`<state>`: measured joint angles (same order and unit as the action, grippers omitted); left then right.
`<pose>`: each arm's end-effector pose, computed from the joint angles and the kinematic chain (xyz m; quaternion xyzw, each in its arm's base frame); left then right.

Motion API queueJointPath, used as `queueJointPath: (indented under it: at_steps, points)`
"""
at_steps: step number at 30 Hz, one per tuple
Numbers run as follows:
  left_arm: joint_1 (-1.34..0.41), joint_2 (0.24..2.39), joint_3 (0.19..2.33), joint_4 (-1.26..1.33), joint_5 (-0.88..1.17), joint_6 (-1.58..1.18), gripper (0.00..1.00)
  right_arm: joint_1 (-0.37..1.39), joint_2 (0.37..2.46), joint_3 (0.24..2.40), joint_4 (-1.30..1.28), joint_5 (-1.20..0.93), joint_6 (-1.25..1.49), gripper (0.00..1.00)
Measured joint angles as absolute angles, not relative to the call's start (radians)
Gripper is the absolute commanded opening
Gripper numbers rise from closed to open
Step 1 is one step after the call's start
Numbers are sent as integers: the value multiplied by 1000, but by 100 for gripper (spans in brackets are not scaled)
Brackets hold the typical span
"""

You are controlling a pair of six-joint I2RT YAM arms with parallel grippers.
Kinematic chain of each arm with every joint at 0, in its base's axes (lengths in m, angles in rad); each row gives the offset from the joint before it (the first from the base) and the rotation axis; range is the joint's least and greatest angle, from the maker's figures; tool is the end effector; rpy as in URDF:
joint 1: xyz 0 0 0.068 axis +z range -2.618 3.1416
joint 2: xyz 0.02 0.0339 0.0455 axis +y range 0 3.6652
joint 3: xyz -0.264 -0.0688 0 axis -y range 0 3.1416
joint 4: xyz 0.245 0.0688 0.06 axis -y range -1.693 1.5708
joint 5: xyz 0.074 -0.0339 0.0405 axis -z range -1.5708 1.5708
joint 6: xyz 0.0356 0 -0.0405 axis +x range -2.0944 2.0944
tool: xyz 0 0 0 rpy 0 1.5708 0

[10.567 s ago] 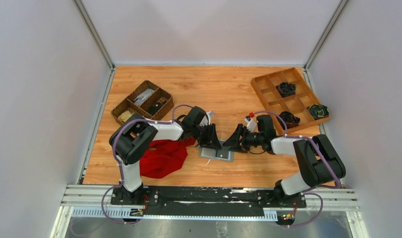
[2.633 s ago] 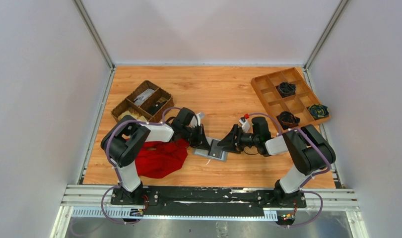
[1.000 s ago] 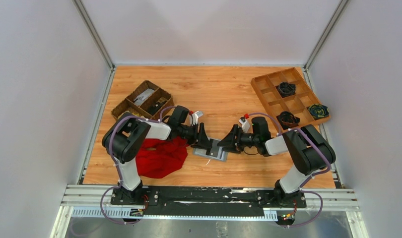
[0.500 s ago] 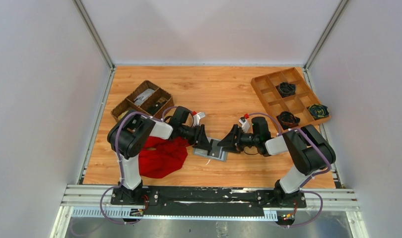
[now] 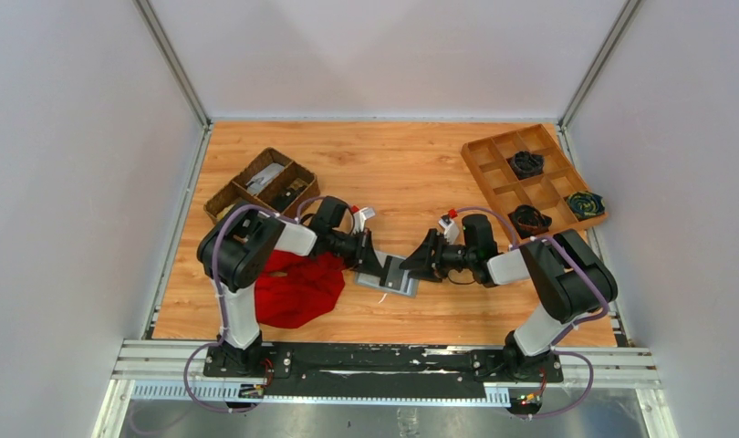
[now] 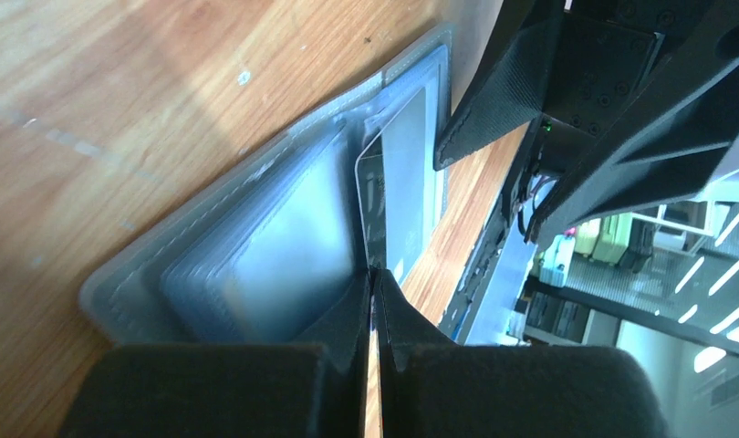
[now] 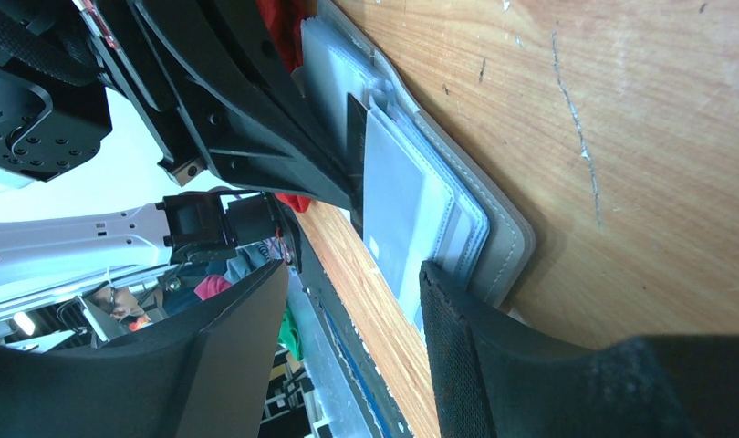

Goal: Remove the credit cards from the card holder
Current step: Remove the credit card from the card holder.

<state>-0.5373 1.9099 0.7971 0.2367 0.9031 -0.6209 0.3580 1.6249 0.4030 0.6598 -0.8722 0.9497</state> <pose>0.2704 -0.1937 0.0955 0.1131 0.8515 -0.5110 0.0318 0.2306 0.1154 0.1157 0.0361 0.8186 0.5600 0.1227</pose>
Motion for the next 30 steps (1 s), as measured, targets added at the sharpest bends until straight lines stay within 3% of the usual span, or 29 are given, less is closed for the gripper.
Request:
queueJointPath:
  at_steps: [10, 30]
  points:
    - [-400, 1797, 699, 205, 866, -641, 0, 358, 1621, 409, 641, -872, 941, 60]
    - [-400, 1574, 671, 177, 842, -691, 0, 358, 1622, 410, 640, -872, 942, 60]
